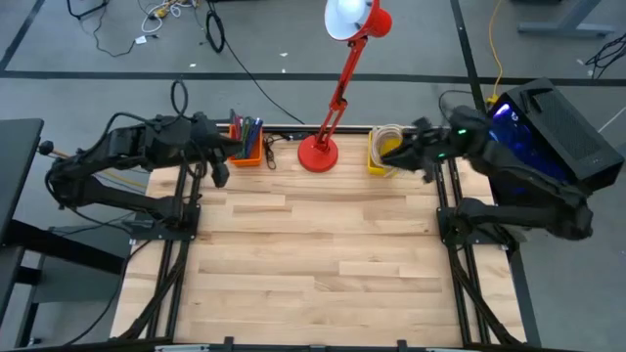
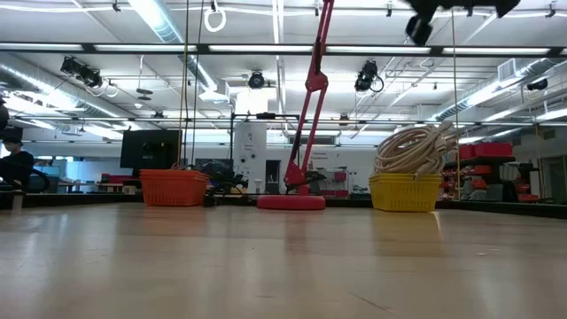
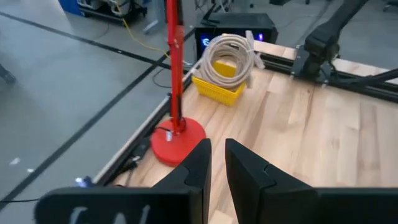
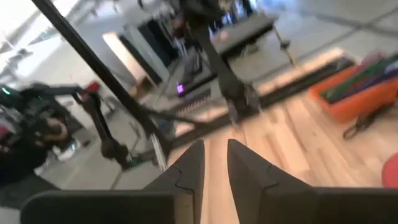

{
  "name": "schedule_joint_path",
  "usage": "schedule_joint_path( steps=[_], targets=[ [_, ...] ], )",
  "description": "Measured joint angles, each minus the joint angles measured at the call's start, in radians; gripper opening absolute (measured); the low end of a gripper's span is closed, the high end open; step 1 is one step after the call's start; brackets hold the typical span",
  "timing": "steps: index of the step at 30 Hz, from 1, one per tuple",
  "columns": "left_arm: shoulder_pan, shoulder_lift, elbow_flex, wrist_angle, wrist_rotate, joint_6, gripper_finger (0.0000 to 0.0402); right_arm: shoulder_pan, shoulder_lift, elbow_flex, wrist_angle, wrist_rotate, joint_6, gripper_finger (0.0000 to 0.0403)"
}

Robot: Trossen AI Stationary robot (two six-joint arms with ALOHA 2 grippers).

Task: Pick & Place USB Port
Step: Return to Home Position

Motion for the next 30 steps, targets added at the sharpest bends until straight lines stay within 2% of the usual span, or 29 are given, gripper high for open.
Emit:
schedule_joint_path(
  steps=[7,13,20,26,30],
  targets=[
    [0.000,-0.043,-0.194,0.176,0.097,-0.025,0.0050,0.208,0.114,-0.073,0.085,0.205,-0.112,0.0071],
    [0.000,-0.103,-0.485,0.553,0.216,-0.076,0.0050,0.362,0.175,-0.160,0.271,0.354,-0.146,0.0071],
    [0.000,-0.128,-0.794,0.980,0.284,-0.201,0.0050,0.472,0.224,-0.393,0.621,0.530,0.040,0.0071],
    [-0.001,-0.128,-0.946,1.090,0.279,-0.220,0.0050,0.533,0.250,-0.603,0.861,0.721,0.157,0.0071],
    [-0.001,-0.128,-1.075,1.258,0.282,-0.292,0.0050,0.569,0.274,-0.705,1.014,0.813,0.247,0.0071]
  ],
)
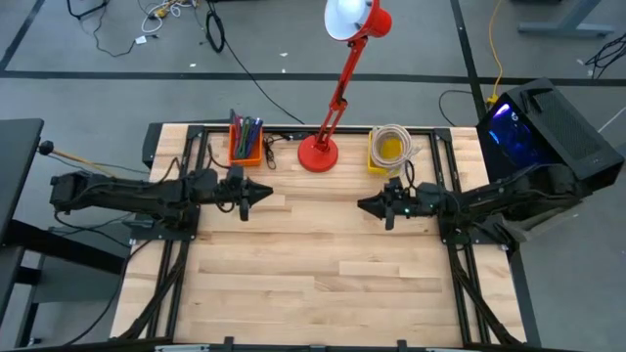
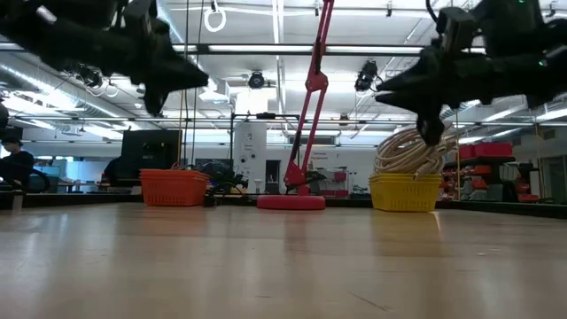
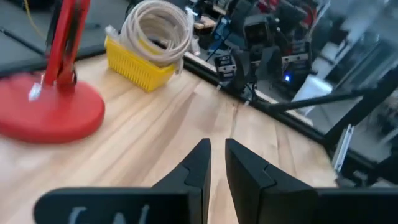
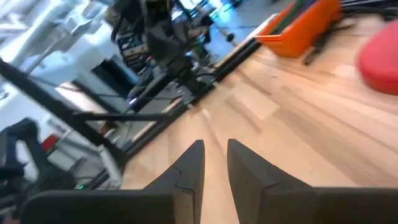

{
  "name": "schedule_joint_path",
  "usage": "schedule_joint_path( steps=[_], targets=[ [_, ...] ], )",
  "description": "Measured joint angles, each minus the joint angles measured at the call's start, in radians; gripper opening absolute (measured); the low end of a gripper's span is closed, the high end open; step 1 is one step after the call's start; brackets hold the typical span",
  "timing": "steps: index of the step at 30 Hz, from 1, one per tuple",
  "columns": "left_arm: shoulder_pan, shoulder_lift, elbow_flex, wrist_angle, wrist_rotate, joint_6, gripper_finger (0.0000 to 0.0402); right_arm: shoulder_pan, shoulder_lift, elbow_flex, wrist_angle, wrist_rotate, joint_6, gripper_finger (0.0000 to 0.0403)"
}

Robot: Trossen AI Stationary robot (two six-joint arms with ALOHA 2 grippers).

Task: Pick & Place USB Port
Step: Return to Home Position

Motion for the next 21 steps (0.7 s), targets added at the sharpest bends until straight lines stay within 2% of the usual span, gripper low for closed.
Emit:
schedule_joint_path(
  steps=[6,12,17,19,21],
  targets=[
    [0.000,-0.001,-0.185,0.260,-0.017,-0.111,0.0050,0.050,0.034,-0.050,0.065,0.126,0.022,0.0071],
    [0.000,0.000,-0.256,0.279,-0.022,-0.157,0.0049,0.072,0.090,-0.078,0.074,0.184,0.100,0.0071],
    [0.000,-0.001,-0.290,0.288,-0.068,-0.148,0.0039,0.078,0.100,-0.155,0.146,0.322,0.139,0.0071],
    [0.000,0.001,-0.301,0.281,-0.073,-0.176,0.0035,0.079,0.099,-0.182,0.224,0.329,0.156,0.0071],
    [0.000,0.000,-0.301,0.283,-0.073,-0.178,0.0031,0.081,0.093,-0.178,0.207,0.314,0.135,0.0071]
  ],
)
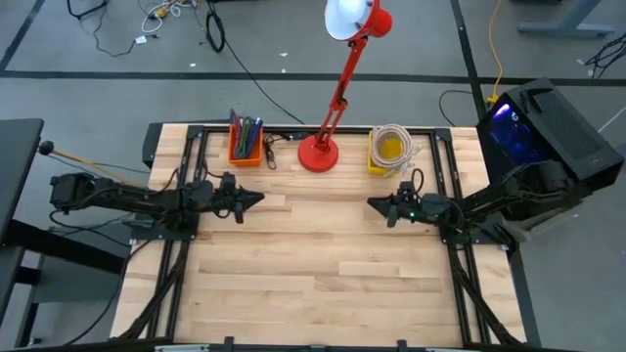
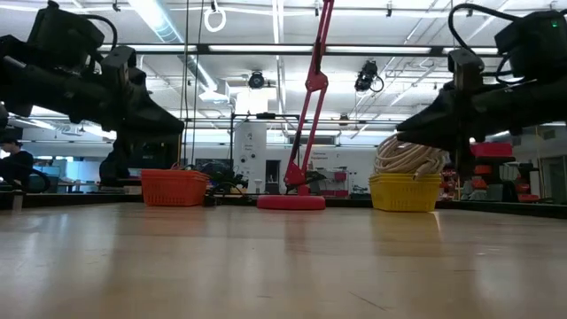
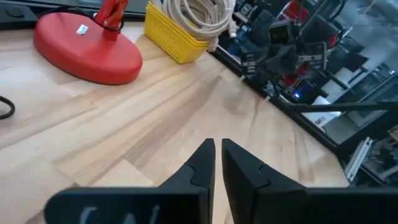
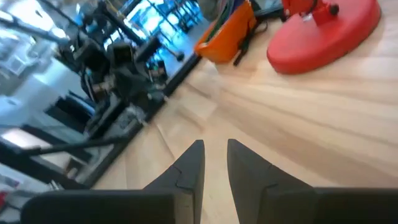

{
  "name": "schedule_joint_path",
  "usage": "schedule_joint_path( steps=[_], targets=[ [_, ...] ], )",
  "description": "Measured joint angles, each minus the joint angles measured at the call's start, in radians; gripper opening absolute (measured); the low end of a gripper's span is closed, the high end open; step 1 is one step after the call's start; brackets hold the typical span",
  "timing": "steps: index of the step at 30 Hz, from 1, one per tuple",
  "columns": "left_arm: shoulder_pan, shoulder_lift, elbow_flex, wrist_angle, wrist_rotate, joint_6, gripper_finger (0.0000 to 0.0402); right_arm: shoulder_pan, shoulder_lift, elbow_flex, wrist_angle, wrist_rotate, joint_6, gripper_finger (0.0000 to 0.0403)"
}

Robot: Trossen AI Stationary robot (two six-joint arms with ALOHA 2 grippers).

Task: Pick & Place USB Port
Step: Return to Home Position

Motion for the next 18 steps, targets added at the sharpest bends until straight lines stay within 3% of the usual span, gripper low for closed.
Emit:
schedule_joint_path(
  steps=[5,12,18],
  targets=[
    [0.000,0.003,0.000,-0.018,-0.018,0.032,0.0030,-0.001,0.002,-0.001,-0.127,-0.031,0.036,0.0071],
    [0.000,0.005,0.000,-0.115,0.067,0.036,0.0030,0.000,0.002,-0.001,-0.194,-0.253,0.044,0.0071],
    [0.000,0.004,0.000,-0.111,0.067,0.036,0.0030,0.000,0.002,-0.001,-0.190,-0.327,0.050,0.0071]
  ],
)
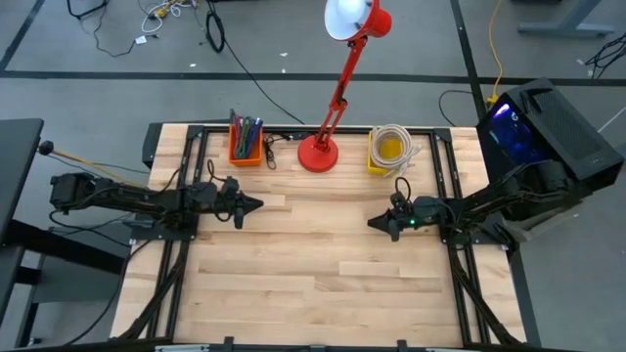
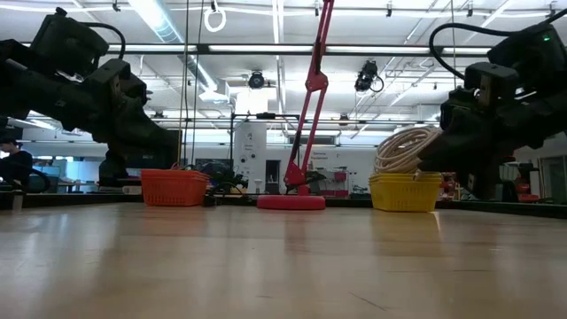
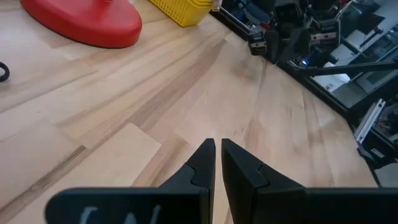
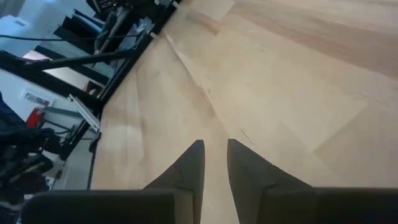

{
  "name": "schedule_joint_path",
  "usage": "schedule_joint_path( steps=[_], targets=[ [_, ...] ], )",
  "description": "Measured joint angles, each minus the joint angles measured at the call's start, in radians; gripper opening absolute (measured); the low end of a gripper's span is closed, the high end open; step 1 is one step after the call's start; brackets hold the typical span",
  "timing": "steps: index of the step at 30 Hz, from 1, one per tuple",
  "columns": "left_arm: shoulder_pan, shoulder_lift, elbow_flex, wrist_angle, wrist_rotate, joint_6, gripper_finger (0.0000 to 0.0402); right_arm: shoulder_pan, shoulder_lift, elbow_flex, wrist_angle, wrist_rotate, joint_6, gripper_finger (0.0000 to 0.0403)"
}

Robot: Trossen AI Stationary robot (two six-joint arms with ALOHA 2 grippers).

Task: Pick & Place USB Port
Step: Return to Home Position

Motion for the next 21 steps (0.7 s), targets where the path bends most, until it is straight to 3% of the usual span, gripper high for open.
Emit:
schedule_joint_path(
  steps=[7,14,21],
  targets=[
    [0.000,-0.027,0.000,-0.032,0.000,0.000,0.0030,-0.001,-0.064,0.000,-0.010,0.013,0.000,0.0071],
    [0.000,-0.339,0.000,-0.099,0.000,0.000,0.0030,0.000,-0.412,0.000,-0.133,0.003,0.000,0.0071],
    [0.000,-0.615,0.000,-0.094,0.000,0.000,0.0030,0.000,-0.723,0.001,-0.135,0.003,0.000,0.0071]
  ],
)
